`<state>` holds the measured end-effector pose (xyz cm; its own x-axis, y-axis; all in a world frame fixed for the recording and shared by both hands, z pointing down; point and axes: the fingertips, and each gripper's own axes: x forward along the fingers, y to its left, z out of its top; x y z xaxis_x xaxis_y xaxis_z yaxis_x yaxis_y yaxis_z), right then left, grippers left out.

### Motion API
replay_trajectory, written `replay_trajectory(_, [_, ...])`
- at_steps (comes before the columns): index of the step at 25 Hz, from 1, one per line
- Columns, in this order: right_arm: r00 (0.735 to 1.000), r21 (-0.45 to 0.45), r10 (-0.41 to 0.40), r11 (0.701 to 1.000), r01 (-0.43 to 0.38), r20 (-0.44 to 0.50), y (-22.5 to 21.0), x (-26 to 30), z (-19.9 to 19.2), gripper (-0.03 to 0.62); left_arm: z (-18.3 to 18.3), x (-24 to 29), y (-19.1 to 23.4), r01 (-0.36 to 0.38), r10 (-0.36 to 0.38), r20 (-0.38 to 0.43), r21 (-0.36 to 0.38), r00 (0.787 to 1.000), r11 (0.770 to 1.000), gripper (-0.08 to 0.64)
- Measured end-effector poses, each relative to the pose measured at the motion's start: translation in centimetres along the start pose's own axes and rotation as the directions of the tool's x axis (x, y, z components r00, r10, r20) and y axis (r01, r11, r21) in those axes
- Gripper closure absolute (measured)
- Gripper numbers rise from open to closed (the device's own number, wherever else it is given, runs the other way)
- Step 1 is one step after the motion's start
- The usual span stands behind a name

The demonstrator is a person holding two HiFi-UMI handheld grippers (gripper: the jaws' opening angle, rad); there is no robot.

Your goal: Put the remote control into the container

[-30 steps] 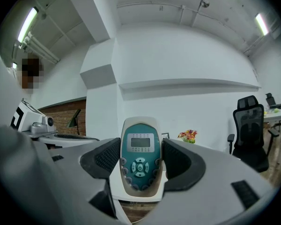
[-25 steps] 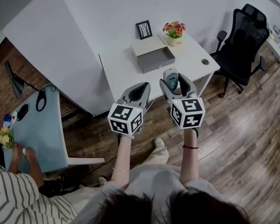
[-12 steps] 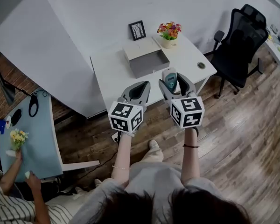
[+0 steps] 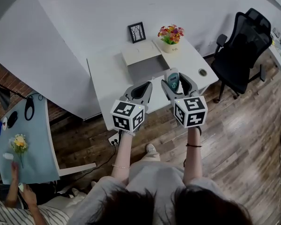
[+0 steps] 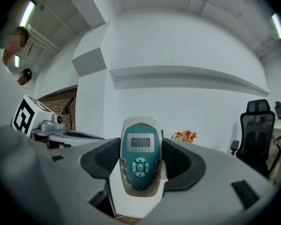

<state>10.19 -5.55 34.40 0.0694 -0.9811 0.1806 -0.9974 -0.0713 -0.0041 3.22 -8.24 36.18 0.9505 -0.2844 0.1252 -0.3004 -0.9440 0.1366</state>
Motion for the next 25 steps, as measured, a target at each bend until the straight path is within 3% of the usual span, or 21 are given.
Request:
replay_trajectory(9, [0.998,-0.040,0.057,0.997,-0.058,-0.037,-0.9,5.2,0.1,0.308,-0.1,3.6,4.2,-0.021,0.021,0.003,-0.044,1.000,0.999,0.557])
replay_trajectory(16, [0.997,-0.026,0.073,0.997,-0.074,-0.041,-2.3,7.8,-0.5,0.308,-1.1,5.6,5.2,-0.018,0.017,-0.026,-0.032,1.000,0.999,0.557])
replay_trajectory(25, [0.987,-0.049,0.147,0.987,-0.150,-0.061,-1.3,11.0,-0.5,0.308,-1.8,5.1,7.9,-0.088,0.087,-0.028,-0.060,0.996,0.994,0.557])
